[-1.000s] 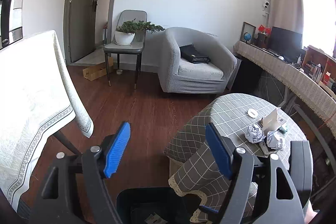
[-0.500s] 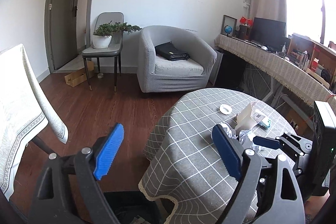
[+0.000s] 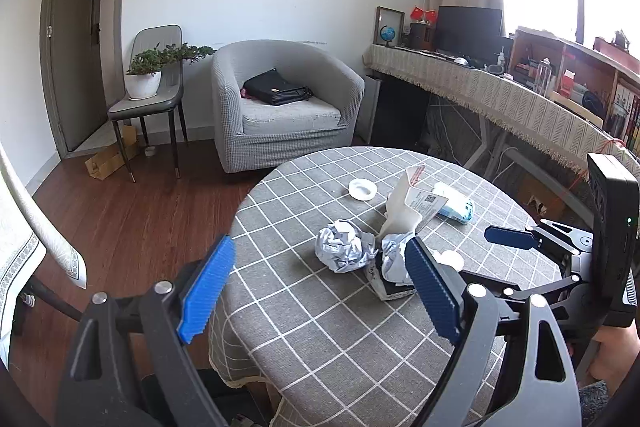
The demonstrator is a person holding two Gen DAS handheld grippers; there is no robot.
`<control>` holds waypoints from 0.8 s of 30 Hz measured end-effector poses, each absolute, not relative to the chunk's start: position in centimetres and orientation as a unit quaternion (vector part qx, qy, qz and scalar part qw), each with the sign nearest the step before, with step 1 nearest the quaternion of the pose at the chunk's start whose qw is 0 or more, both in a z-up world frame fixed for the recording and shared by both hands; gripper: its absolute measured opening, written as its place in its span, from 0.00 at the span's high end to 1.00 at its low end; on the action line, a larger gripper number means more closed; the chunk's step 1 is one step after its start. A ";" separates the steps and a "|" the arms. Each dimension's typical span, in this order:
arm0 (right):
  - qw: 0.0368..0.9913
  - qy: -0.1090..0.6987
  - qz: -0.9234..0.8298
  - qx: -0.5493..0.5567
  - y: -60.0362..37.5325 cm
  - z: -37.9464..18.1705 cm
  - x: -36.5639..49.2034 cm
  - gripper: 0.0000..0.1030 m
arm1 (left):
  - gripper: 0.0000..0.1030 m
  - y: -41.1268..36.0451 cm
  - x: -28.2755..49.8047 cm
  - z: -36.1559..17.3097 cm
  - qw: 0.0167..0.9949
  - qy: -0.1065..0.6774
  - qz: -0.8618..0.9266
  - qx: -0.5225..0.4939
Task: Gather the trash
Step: 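Move both tools back over the table toward the crumpled paper, then grasp the crumpled white paper ball with the left gripper while the right gripper grasps the white bottle cap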
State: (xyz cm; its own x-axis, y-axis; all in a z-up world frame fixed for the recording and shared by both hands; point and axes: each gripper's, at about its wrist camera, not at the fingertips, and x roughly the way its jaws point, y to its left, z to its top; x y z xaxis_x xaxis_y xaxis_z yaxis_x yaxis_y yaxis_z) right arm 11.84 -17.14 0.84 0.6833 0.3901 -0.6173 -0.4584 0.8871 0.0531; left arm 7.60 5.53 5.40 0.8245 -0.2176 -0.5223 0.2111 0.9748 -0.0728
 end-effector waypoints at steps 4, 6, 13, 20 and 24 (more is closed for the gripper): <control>0.917 0.335 0.215 -0.035 -19.3 0.2 12.4 0.23 | 0.14 3.5 8.2 4.5 0.949 0.285 -0.132 0.002; 0.916 0.341 0.208 -0.025 -20.2 -0.1 12.8 0.20 | 0.14 2.3 8.6 4.0 0.946 0.292 -0.143 0.007; 0.913 0.359 0.192 -0.009 -22.6 -1.3 13.5 0.18 | 0.14 -1.1 10.2 1.7 0.932 0.320 -0.165 0.028; 0.907 0.372 0.198 0.008 -24.2 -2.2 13.6 0.18 | 0.15 -3.5 11.6 0.0 0.927 0.335 -0.166 0.036; 0.903 0.375 0.209 0.012 -24.4 -2.3 13.6 0.18 | 0.27 -4.1 12.5 -0.8 0.926 0.345 -0.152 0.029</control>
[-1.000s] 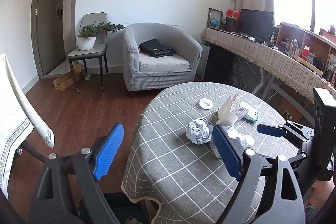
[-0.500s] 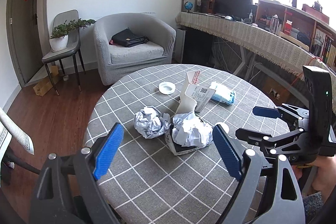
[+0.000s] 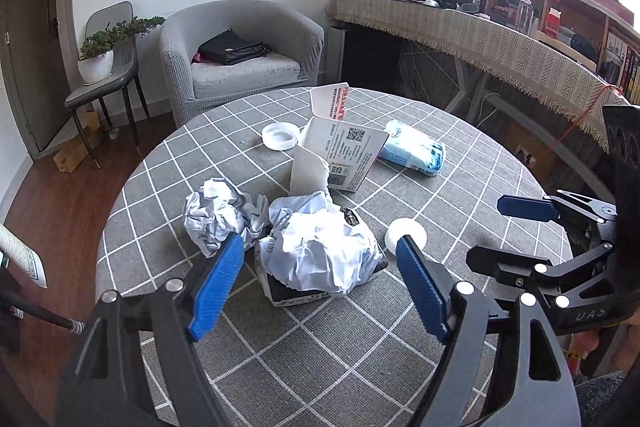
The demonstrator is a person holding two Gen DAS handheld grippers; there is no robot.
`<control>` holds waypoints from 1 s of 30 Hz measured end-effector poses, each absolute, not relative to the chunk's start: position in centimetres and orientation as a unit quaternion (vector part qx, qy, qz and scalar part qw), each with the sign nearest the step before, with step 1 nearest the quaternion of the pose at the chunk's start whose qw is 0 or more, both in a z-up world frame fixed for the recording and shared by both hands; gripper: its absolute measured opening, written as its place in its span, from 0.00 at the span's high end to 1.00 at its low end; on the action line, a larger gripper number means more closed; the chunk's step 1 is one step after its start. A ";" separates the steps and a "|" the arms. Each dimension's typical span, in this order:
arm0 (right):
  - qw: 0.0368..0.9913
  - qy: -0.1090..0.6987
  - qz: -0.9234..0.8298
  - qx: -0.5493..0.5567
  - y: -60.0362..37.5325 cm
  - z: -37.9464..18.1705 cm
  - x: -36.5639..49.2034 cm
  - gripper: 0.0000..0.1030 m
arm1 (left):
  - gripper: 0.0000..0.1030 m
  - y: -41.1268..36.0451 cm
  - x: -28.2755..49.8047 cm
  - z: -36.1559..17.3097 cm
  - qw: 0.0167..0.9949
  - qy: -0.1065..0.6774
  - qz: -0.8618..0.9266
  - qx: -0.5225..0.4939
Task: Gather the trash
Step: 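Grasp the crumpled white paper ball with the left gripper while the right gripper grasps the white bottle cap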
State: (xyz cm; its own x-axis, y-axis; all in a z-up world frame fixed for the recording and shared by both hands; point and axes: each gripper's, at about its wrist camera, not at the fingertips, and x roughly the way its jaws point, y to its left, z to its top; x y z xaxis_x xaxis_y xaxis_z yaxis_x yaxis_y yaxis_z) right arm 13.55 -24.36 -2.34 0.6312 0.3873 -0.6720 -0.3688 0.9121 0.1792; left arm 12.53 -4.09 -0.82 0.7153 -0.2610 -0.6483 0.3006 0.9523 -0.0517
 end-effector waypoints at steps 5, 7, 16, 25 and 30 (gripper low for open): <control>0.900 0.375 0.221 0.000 -23.7 -2.2 13.0 0.18 | 0.40 -4.2 13.2 -1.2 0.924 0.354 -0.142 0.025; 0.899 0.377 0.224 -0.003 -23.6 -2.3 13.0 0.25 | 0.42 -4.0 13.1 -1.0 0.927 0.350 -0.135 0.021; 0.894 0.385 0.228 -0.007 -22.8 -2.4 13.9 0.38 | 0.42 -3.8 12.4 -0.3 0.923 0.350 -0.156 0.027; 0.885 0.404 0.226 -0.042 -20.2 -3.1 15.2 0.47 | 0.42 -1.6 11.6 0.6 0.926 0.343 -0.157 0.023; 0.888 0.405 0.208 -0.069 -19.0 -3.1 15.6 0.54 | 0.42 -0.3 11.3 0.9 0.927 0.342 -0.153 0.020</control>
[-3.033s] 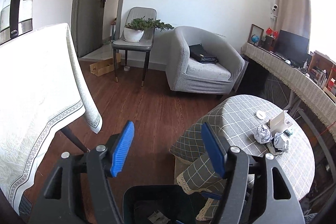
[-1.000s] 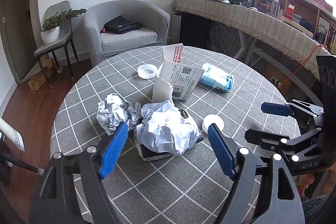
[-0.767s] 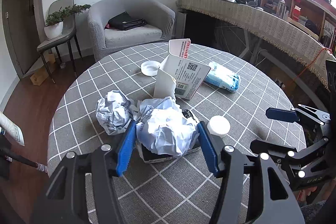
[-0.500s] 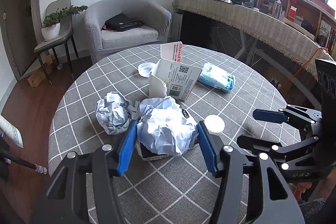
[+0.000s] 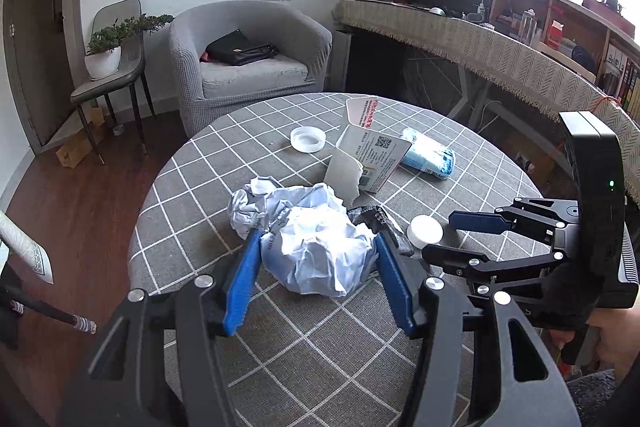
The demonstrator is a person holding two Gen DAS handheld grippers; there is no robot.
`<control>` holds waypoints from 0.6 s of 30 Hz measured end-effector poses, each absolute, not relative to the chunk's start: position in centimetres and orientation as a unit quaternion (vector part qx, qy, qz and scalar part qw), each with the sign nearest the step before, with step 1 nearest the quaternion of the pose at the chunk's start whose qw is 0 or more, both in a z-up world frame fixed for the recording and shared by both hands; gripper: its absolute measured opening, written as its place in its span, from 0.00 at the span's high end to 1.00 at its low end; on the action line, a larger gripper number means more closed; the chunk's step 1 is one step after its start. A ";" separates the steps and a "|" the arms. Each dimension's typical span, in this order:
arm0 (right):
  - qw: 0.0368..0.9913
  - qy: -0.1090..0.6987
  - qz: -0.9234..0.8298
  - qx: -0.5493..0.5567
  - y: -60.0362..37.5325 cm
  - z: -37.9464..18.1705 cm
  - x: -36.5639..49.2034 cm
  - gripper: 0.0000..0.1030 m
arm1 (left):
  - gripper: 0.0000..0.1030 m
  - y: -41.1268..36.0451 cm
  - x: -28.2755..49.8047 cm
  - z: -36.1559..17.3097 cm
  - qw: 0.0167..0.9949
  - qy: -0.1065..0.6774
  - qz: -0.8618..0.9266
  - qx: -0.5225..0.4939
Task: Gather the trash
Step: 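Grasp the crumpled white paper ball with the left gripper while the right gripper grasps the white bottle cap, then carry the paper ball with the left gripper over the bin and release it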
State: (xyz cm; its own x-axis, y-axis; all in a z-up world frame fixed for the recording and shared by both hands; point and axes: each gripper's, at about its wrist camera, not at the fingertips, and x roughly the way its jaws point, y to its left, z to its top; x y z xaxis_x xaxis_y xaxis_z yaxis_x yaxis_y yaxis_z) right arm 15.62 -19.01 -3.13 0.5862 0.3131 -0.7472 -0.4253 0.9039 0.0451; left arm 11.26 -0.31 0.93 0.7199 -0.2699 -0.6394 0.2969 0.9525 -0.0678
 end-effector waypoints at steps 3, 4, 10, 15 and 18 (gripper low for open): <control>0.888 0.408 0.199 -0.077 -18.5 -3.1 15.8 0.55 | 0.42 0.6 11.2 1.1 0.927 0.342 -0.152 0.016; 0.887 0.410 0.197 -0.078 -18.4 -3.1 15.9 0.56 | 0.42 0.9 11.1 1.2 0.927 0.342 -0.151 0.015; 0.886 0.417 0.187 -0.079 -17.7 -3.0 16.5 0.63 | 0.42 3.0 10.6 1.4 0.929 0.343 -0.141 0.013; 0.886 0.421 0.173 -0.084 -16.6 -3.0 16.9 0.71 | 0.42 4.9 10.2 1.3 0.930 0.344 -0.131 0.012; 0.891 0.418 0.154 -0.083 -16.2 -2.8 17.0 0.71 | 0.42 6.1 10.0 1.2 0.930 0.346 -0.122 0.012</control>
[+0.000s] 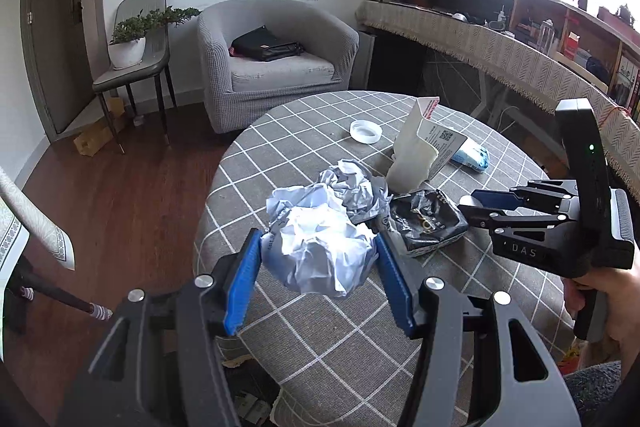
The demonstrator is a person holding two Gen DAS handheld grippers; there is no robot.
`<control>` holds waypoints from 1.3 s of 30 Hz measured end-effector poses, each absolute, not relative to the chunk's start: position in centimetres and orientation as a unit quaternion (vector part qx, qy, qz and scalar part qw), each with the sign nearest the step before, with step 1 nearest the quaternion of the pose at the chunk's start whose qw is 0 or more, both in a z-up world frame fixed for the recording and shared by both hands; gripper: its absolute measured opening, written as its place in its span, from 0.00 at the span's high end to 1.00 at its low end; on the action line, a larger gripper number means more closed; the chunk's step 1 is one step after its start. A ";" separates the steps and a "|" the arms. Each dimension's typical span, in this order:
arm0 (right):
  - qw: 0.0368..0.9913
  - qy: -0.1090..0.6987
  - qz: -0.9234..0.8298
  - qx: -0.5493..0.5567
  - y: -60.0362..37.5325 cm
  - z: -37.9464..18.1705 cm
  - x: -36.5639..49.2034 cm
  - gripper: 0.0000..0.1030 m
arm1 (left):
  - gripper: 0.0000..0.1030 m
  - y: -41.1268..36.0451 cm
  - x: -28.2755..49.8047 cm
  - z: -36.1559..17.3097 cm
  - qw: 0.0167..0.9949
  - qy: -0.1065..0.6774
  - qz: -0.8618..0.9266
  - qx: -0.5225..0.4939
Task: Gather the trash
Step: 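Carry the paper ball with the left gripper over the bin and release it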
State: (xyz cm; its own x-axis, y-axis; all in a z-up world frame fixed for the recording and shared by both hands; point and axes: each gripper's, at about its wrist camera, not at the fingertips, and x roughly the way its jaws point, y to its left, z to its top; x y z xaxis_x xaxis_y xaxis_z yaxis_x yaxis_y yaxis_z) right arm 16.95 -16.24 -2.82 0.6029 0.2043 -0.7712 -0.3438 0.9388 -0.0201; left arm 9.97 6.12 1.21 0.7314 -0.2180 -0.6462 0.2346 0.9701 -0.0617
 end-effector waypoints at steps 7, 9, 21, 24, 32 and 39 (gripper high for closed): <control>0.915 0.377 0.120 -0.082 -15.6 -0.1 16.3 0.71 | 0.42 9.0 9.1 1.1 0.931 0.349 -0.103 0.004; 0.918 0.369 0.123 -0.081 -15.1 0.8 16.0 0.71 | 0.42 10.0 8.9 1.1 0.931 0.351 -0.097 0.005; 0.933 0.298 0.193 -0.063 -9.9 4.6 14.1 0.71 | 0.42 15.3 8.1 0.0 0.929 0.367 -0.051 -0.024; 0.927 0.299 0.218 -0.061 -8.1 4.6 13.6 0.71 | 0.42 16.3 8.1 -0.6 0.925 0.376 -0.041 -0.026; 0.907 0.320 0.269 -0.060 -3.8 3.4 13.5 0.71 | 0.42 19.0 7.9 -3.4 0.908 0.418 -0.014 -0.024; 0.883 0.346 0.312 -0.064 0.2 2.3 13.2 0.71 | 0.42 21.0 7.5 -7.2 0.880 0.475 0.003 -0.016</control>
